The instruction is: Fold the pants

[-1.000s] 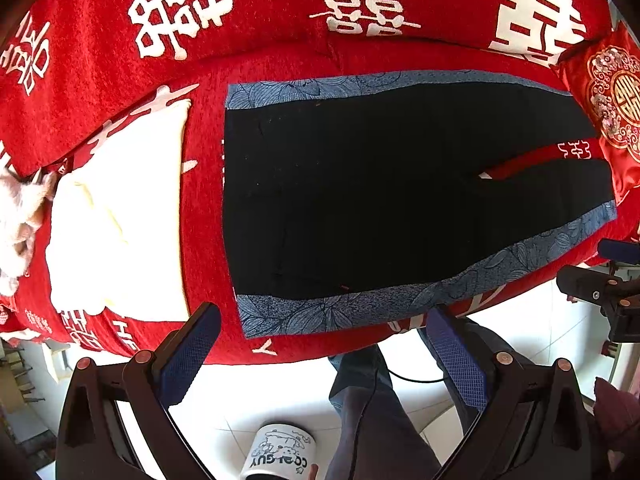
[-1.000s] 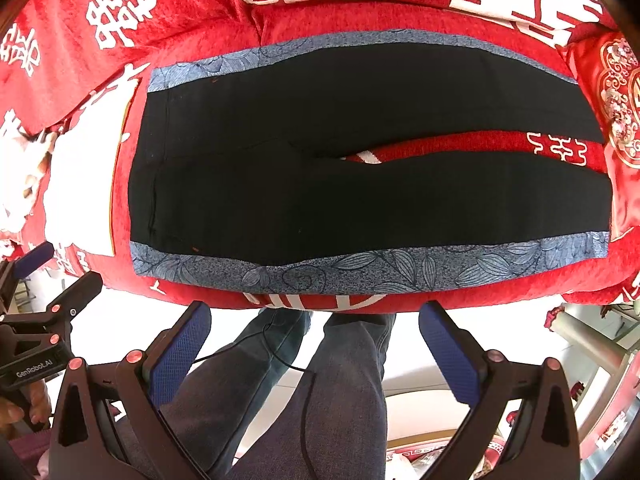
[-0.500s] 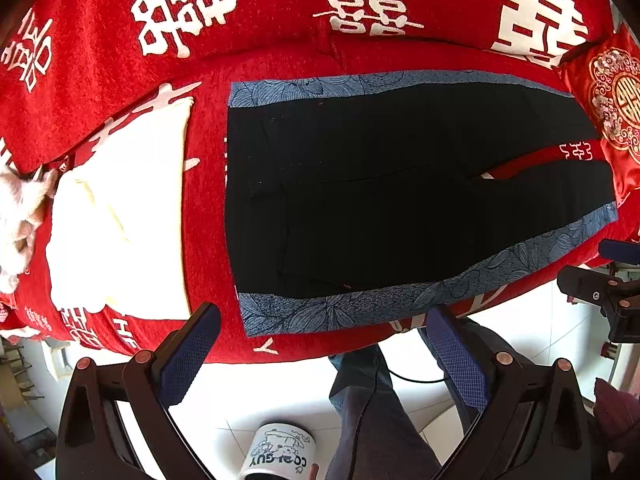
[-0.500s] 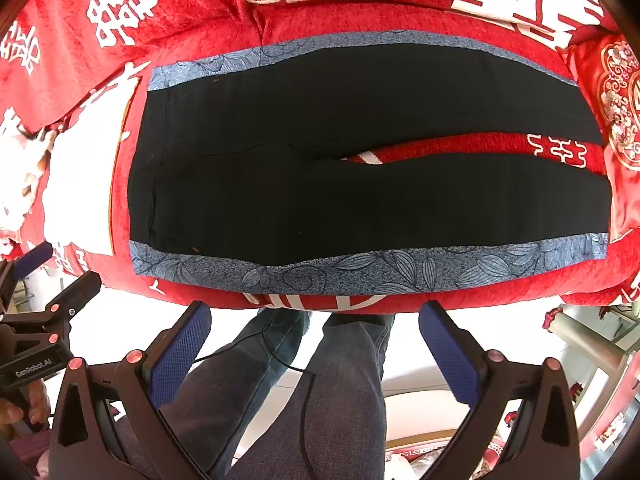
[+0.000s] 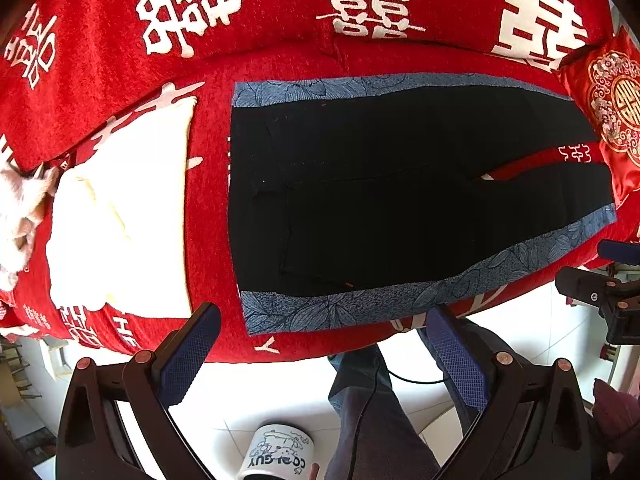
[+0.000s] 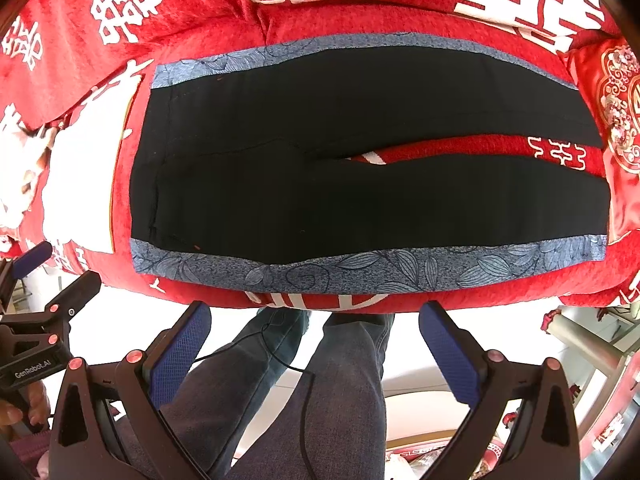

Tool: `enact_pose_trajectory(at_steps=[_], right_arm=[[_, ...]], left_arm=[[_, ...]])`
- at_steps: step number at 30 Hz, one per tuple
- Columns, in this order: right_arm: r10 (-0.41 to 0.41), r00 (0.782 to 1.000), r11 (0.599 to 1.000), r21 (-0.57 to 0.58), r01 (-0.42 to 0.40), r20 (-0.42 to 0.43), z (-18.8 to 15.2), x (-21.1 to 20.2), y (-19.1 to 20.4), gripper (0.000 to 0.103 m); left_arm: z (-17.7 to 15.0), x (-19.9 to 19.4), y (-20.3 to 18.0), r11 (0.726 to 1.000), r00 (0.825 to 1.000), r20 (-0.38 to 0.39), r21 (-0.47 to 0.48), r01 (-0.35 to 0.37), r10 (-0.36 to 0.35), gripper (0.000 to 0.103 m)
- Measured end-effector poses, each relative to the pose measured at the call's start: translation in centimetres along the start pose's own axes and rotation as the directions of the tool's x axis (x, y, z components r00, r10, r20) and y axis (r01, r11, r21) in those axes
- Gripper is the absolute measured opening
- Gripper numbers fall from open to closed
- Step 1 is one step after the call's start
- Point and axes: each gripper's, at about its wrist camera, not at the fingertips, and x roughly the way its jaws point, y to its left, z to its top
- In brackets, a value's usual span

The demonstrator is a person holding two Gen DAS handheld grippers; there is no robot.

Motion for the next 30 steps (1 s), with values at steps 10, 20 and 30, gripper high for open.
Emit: enact_pose_trajectory(at_steps=[10,20,30], right_arm=[[-0.012,1.000,1.000,0.005,0.012,0.028,-0.2,-0.7,1.0,0.103],[-0.027,0.997,0.998,0.054,0.024,0.067,-2.3,-1.5,1.7,0.103],[-0.002,0.995,1.000,0.012,0.001,0.103,-2.1,-2.9,-0.7,0.103]], left_arm=[[0.0,-0.5,0.9,1.000,0.999,0.030,0.004,0.012,-0.012,0.103],[-0.5,-0.6,1.3,0.999,0.998,0.050,0.038,0.029,-0.031,0.103],[-1.4,-1.4,1.2,0.993,0.995,0.097,-0.117,0.013,-0.001,0.103]])
